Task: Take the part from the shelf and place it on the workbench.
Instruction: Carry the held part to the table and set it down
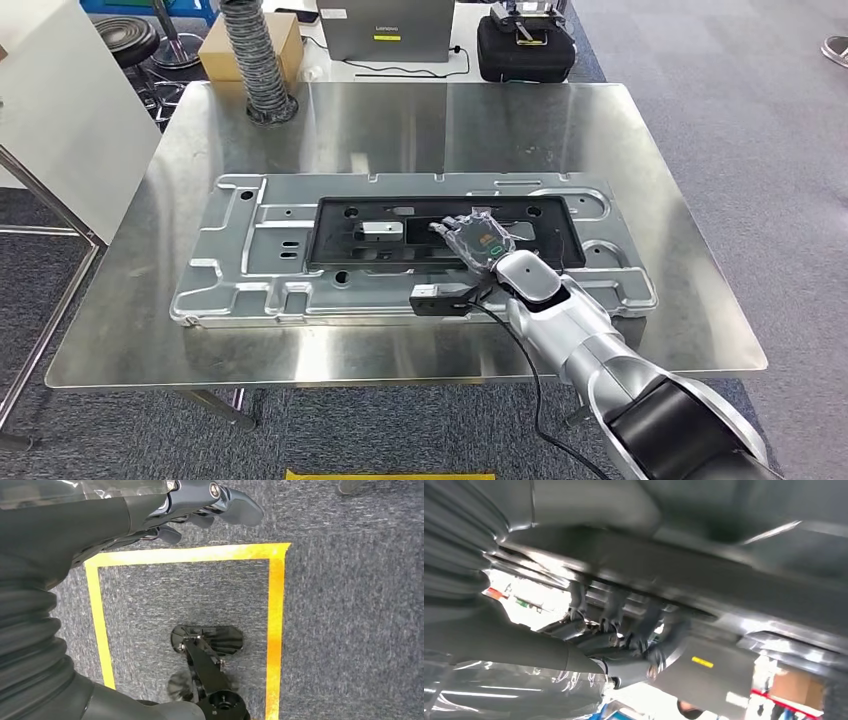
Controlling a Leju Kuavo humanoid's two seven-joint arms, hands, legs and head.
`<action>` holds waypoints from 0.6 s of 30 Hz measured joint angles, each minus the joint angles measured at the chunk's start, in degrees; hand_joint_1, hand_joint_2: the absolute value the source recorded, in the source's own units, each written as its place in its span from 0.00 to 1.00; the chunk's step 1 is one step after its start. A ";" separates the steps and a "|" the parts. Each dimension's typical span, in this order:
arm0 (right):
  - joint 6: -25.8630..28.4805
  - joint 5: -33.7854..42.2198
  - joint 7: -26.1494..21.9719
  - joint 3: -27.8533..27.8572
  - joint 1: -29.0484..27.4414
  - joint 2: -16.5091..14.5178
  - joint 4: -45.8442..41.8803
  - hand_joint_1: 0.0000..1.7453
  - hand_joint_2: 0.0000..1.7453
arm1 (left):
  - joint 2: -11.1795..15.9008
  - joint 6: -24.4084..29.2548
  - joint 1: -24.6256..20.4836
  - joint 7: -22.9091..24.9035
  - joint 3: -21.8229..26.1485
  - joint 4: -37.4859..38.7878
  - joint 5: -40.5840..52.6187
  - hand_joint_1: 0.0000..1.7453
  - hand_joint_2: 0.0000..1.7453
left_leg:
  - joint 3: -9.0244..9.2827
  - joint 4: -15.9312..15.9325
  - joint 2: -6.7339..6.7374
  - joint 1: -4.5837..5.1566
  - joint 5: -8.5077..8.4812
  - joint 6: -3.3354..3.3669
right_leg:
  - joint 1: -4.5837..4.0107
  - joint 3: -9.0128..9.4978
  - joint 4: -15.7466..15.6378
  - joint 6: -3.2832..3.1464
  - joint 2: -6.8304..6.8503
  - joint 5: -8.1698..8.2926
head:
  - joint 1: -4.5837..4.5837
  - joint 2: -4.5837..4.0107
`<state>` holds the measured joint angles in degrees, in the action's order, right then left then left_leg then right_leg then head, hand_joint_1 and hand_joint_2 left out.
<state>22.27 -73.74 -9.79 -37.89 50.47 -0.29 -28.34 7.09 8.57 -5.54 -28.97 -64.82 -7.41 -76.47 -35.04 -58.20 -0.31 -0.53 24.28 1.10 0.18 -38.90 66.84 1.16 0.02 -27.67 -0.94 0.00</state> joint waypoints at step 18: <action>-2.23 69.48 -28.98 23.72 -19.43 2.60 -54.10 0.00 0.00 | -0.24 0.10 0.23 -2.54 -2.33 0.00 -4.21 0.00 0.00 | 0.37 -1.68 -0.01 -0.72 1.26 -2.76 | -0.14 5.01 -8.45 -1.12 -0.01 1.78 | -0.05 0.00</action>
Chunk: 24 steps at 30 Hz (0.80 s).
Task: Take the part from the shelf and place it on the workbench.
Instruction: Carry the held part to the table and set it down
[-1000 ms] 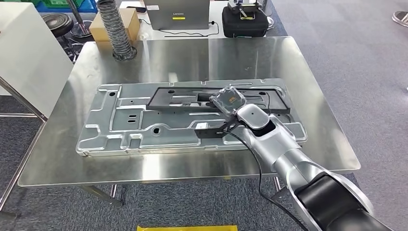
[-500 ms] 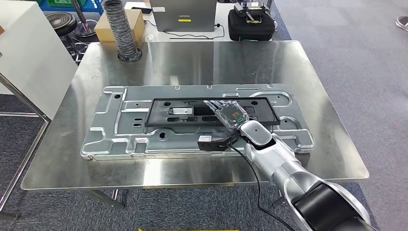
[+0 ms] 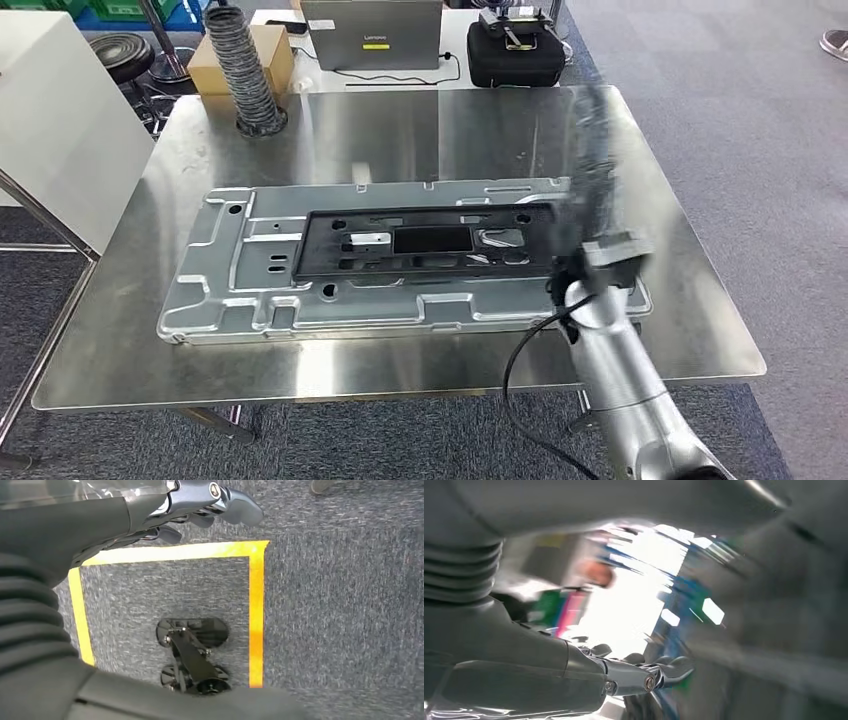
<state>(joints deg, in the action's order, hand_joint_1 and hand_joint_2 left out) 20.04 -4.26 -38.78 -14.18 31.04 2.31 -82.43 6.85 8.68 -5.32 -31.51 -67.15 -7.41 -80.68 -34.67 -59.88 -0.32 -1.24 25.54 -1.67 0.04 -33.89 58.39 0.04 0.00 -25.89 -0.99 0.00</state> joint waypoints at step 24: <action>18.61 -10.02 -0.52 50.23 -38.00 -3.48 -11.73 0.00 0.00 | -1.60 -3.21 1.15 -2.49 -0.90 0.07 -6.52 0.00 0.00 | -3.19 -12.19 0.02 0.64 10.14 0.55 | 0.10 -1.03 -1.53 -1.11 0.43 2.46 | 0.16 0.00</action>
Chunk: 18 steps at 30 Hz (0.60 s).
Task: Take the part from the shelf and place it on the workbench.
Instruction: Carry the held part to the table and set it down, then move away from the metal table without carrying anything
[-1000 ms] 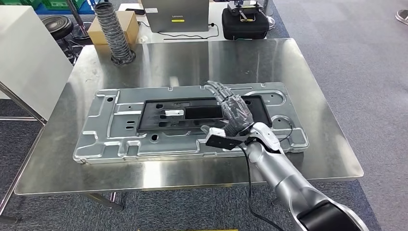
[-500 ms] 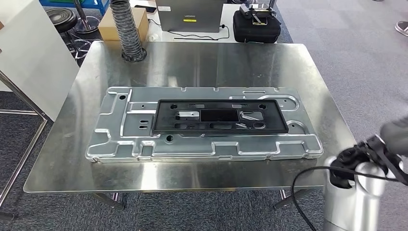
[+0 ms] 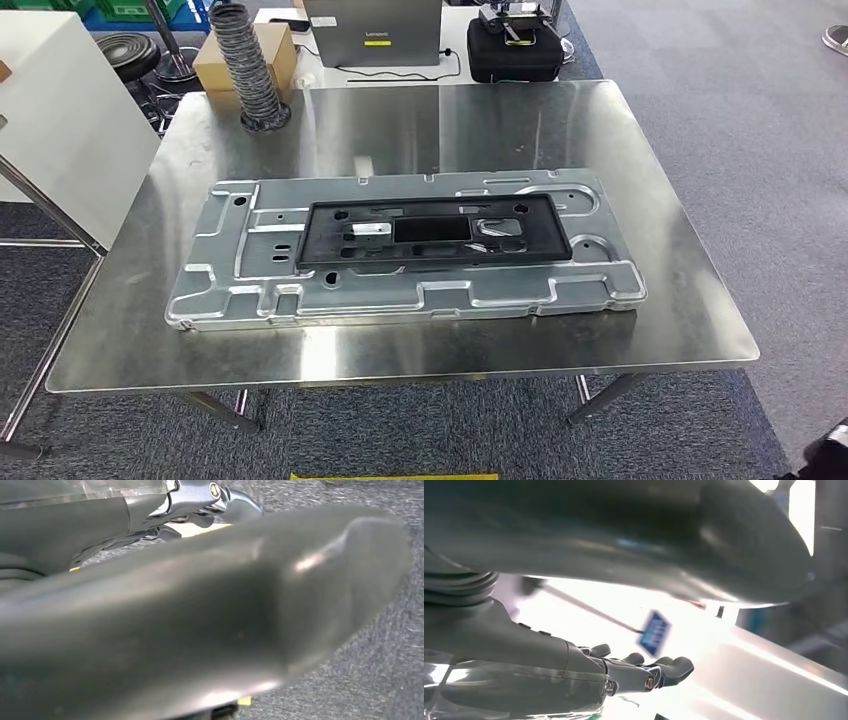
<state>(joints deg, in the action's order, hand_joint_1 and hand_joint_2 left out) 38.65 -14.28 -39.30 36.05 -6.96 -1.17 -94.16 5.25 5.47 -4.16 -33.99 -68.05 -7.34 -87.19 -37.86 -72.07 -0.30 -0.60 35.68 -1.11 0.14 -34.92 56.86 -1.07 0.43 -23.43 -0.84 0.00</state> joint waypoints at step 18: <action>1.36 -42.64 1.00 23.35 2.46 -3.08 38.31 0.00 0.00 | -1.56 -0.50 0.08 0.91 -3.13 0.02 -2.63 0.00 0.00 | 5.22 15.69 0.84 0.47 -10.73 2.66 | 1.21 -2.98 15.24 4.44 -0.45 -7.23 | 0.59 0.00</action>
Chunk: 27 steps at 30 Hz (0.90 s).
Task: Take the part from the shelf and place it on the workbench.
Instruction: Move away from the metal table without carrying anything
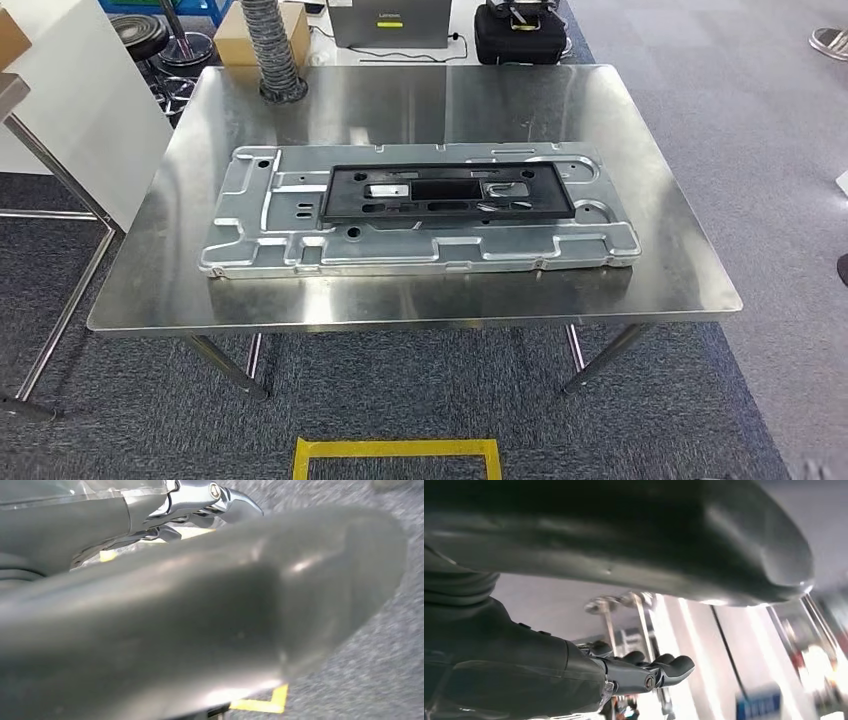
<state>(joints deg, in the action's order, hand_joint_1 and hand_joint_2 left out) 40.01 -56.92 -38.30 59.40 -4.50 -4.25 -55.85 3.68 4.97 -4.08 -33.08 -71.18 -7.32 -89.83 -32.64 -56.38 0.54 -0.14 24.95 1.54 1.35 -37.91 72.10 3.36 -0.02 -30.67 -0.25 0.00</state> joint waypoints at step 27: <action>-12.09 -31.19 27.48 16.64 6.69 -2.45 40.20 0.00 0.00 | -1.68 -1.70 0.07 2.02 -0.44 0.00 1.31 0.00 0.00 | 4.97 1.57 0.34 0.05 2.68 0.63 | -0.63 -1.50 -3.53 -0.92 0.01 -1.73 | 0.34 0.00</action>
<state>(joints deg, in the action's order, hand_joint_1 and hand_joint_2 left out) 27.92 -88.11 -10.81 76.03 2.19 -6.70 -15.65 2.00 3.27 -4.02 -31.06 -71.62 -7.32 -88.52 -27.67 -54.81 0.88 -0.09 27.63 2.18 0.72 -39.40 68.56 2.45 -0.01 -32.39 0.09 0.00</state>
